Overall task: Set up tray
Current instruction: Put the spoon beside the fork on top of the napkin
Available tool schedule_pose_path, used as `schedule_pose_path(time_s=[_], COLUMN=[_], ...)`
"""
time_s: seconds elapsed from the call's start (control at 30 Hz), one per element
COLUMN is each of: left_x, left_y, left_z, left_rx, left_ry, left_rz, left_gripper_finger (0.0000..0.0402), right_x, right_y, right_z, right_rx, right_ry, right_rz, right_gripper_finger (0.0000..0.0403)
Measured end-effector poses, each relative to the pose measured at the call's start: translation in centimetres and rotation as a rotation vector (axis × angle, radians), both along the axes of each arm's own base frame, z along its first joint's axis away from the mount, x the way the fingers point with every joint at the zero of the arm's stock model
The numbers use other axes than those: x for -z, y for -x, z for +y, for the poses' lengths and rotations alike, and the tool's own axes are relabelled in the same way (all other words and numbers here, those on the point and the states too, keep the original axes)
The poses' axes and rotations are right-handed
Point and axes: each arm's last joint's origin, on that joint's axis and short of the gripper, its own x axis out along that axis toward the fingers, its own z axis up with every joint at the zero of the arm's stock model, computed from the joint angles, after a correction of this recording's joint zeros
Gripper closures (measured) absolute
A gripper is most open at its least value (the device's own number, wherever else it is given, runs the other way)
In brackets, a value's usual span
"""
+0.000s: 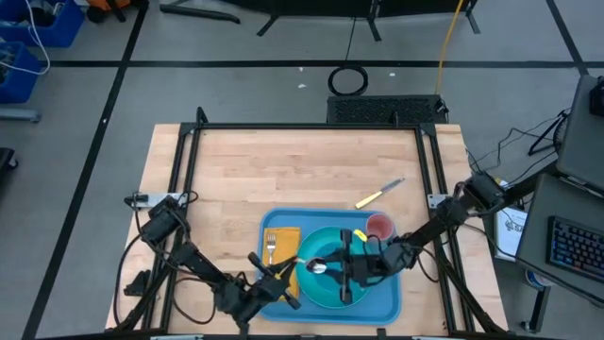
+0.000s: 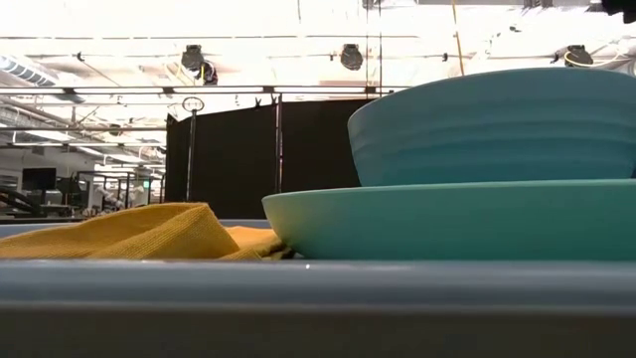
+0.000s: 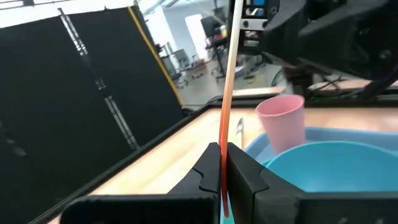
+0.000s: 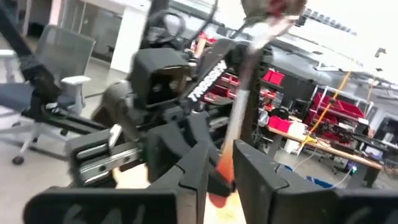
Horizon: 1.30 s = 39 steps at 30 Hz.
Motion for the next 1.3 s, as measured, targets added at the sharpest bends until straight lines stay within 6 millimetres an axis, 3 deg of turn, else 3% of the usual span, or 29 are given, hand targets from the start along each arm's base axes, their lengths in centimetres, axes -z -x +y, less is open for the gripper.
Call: schedule_pose_path(time_s=[0.2, 0.37, 0.53, 0.63, 0.73, 0.97, 1.3], left_x=[0.1, 0.2, 0.2, 0.7, 1.6, 2.7, 3.2], left_y=[0.5, 1.8, 2.1, 1.1, 0.2, -1.1, -2.5], left_z=[-0.9, -2.3, -3.5, -3.4, -3.0, -2.6, -1.5], left_rx=[0.049, 0.115, 0.325, 0.466, 0.499, 0.661, 0.778], left_ry=[0.038, 0.105, 0.174, 0.253, 0.368, 0.6, 0.71], left_rz=[-0.047, -0.112, -0.229, -0.279, -0.294, -0.29, -0.243], left_gripper_finger=[0.0394, 0.0394, 0.0394, 0.0394, 0.0394, 0.0394, 0.0395], right_x=[-0.1, -2.2, -4.6, -5.6, -6.1, -6.6, -8.3], right_y=[1.8, 4.5, 6.5, 7.1, 7.5, 7.9, 7.7], right_z=[2.0, 3.3, 3.6, 3.3, 3.1, 3.4, 3.0], right_rx=[0.106, 0.218, 0.116, 0.027, -0.042, -0.085, -0.078], right_ry=[0.07, 0.08, -0.042, -0.115, -0.152, -0.185, -0.24], right_rz=[0.034, 0.026, 0.015, 0.023, 0.041, 0.044, 0.066], right_gripper_finger=[0.0309, 0.0273, 0.0236, 0.0216, 0.0204, 0.0207, 0.0202])
